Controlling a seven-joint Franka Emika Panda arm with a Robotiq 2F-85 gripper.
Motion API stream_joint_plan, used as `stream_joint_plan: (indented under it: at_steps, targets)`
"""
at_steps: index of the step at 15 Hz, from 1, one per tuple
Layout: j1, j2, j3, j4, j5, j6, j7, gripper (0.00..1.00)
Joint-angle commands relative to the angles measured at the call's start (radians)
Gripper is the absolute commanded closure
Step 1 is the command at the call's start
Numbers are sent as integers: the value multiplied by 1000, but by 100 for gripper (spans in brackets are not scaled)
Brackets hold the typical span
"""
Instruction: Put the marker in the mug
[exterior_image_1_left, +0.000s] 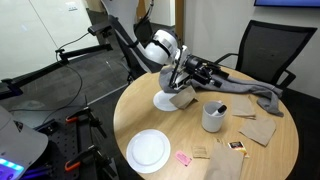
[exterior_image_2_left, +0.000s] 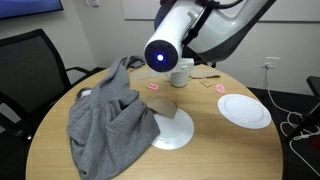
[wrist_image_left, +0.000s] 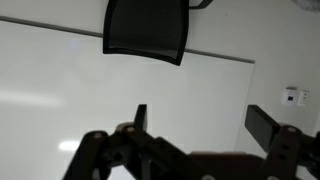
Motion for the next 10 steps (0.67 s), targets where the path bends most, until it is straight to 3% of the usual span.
stream_joint_plan:
  at_steps: [1,10]
  targets:
    - [-4,-167,25,-136,-11,-12,-12,0]
    - [-9,-466,61,-330,10,-24,-108,0]
